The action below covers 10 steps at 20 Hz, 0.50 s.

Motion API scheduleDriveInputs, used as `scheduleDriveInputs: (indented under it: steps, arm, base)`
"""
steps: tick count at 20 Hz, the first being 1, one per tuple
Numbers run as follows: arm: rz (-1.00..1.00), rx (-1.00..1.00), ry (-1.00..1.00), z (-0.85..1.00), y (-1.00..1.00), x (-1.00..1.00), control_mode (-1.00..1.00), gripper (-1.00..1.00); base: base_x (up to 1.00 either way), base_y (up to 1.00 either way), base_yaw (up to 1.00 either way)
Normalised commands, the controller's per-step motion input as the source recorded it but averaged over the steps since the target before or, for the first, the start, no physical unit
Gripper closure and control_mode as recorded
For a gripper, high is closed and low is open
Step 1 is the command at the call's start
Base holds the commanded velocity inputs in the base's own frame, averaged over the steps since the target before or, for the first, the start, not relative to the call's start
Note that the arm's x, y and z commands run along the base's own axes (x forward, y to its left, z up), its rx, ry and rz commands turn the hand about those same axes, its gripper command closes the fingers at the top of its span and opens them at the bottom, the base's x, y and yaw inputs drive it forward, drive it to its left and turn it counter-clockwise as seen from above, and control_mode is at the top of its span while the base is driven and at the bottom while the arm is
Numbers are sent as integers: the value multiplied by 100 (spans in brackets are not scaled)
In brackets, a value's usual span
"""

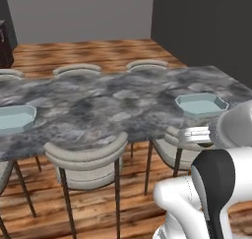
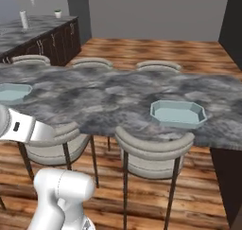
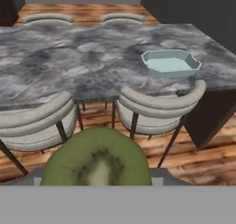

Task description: Place the cold items (squash and kiwi) from the fridge in one tupperware on the dining counter. Place the warm items (kebab skewer and hot dog) in the stove area in another tupperware.

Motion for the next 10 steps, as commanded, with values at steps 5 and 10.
scheduleDriveInputs:
  steps: [5, 10]
  arm:
    - [0, 0, 0, 0, 0, 0, 100, 100]
    - [0, 0, 0, 0, 0, 0, 100, 100]
  base:
    - [60, -97, 18]
    - [70, -86, 25]
